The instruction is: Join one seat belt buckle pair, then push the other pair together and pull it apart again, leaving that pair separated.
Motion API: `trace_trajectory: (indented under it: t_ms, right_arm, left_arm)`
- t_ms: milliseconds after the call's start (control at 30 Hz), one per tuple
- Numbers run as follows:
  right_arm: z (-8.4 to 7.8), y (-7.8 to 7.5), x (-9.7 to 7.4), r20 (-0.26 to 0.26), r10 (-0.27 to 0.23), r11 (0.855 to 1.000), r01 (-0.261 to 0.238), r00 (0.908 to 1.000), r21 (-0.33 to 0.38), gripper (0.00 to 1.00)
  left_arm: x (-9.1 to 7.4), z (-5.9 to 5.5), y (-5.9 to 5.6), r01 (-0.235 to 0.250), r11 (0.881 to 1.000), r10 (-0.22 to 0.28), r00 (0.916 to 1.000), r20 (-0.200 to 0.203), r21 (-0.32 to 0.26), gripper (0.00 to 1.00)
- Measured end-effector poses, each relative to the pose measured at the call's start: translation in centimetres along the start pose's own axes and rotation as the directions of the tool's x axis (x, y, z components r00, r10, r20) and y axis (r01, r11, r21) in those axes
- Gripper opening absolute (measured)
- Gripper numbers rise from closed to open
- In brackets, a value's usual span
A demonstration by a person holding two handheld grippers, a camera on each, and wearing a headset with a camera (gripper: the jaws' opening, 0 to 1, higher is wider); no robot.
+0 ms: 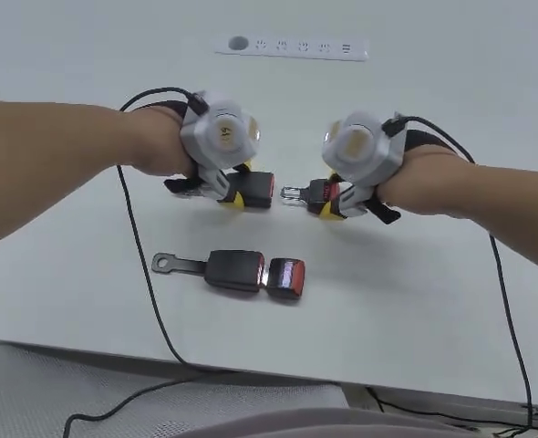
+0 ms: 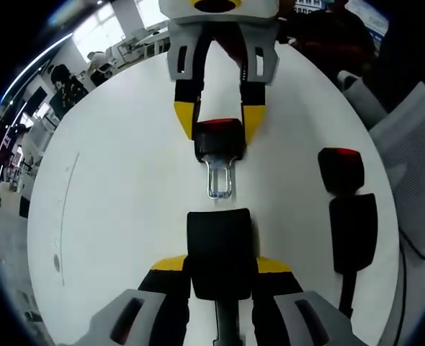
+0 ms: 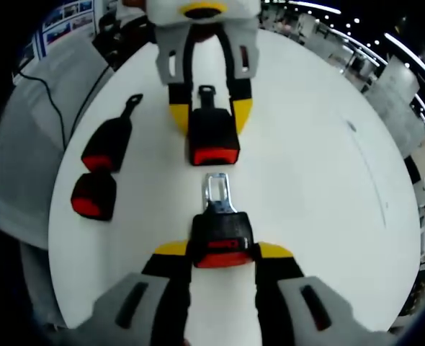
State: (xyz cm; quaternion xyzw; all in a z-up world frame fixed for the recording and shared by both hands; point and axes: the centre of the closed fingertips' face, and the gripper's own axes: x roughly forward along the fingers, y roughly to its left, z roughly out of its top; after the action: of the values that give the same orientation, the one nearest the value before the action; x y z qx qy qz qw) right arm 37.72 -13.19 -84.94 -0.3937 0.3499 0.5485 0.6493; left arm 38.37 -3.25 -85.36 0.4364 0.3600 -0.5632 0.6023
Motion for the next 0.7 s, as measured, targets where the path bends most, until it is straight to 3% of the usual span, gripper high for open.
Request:
trace_trajectory:
  t_ms: [467, 700]
  right_arm:
    - [1.1, 0.0, 0.3, -0.012, 0.008, 1.0, -0.009, 0.9999, -0.025, 0.33]
    - [1.6, -0.1, 0.8, 0.009, 0.013, 0.999, -0.013, 0.9999, -0.037, 0.33]
  left_arm:
    - [0.1, -0.2, 0.2, 0.006, 1.0, -0.006, 1.0, -0.004, -0.004, 0.33]
    - [0.3, 0.0, 0.1, 0.011, 1.0, -0.011, 0.9999, 0.001, 0.0, 0.33]
